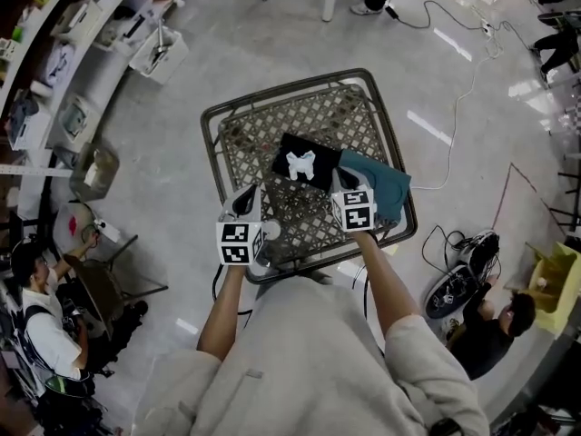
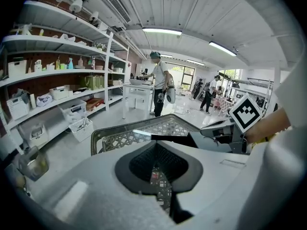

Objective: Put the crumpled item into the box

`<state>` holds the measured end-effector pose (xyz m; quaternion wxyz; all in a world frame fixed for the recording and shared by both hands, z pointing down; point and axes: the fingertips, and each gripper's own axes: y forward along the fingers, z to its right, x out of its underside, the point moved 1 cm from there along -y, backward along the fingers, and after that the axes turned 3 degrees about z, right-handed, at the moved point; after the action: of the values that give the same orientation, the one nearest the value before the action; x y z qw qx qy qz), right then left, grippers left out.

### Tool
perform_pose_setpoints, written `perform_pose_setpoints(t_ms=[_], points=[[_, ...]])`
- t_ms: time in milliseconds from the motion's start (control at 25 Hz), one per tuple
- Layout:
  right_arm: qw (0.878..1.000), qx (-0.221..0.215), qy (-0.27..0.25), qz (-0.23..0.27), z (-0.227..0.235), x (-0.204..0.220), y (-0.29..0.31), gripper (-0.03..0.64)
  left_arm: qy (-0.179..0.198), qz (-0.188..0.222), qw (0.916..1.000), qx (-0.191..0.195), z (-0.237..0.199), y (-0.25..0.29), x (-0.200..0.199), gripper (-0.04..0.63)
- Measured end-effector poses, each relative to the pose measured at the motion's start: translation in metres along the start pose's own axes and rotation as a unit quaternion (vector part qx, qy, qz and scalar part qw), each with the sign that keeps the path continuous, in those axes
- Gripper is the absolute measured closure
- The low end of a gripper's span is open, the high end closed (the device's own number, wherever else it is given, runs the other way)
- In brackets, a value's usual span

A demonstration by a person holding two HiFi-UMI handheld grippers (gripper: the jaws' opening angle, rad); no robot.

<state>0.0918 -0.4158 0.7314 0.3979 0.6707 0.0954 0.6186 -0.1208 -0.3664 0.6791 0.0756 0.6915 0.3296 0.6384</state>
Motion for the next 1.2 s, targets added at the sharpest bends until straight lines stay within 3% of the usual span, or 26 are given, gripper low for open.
perform_pose_setpoints(t_ms=[160, 400, 840, 1200], points=[[1.000, 0.001, 0.012, 0.022, 0.002, -0.003, -0.019, 0.617, 0.000, 0.009, 1.0000, -0.002, 0.005, -0.006, -0.005, 0.589], [0.996, 0.012, -0.012, 0.089, 0.002, -0.035, -0.058, 0.617, 0.008, 0.034, 0.9993, -0.014, 0.007, -0.024, -0.024, 0.589], [0.978, 0.025, -0.046, 0.203, -0.003, -0.100, -0.145, 0.617, 0.026, 0.103, 0.9939, -0.030, 0.023, -0.071, -0.074, 0.589], [0.963, 0.041, -0.087, 0.250, -0.005, -0.125, -0.199, 0.618, 0.039, 0.163, 0.9851, -0.039, 0.033, -0.098, -0.121, 0.589]])
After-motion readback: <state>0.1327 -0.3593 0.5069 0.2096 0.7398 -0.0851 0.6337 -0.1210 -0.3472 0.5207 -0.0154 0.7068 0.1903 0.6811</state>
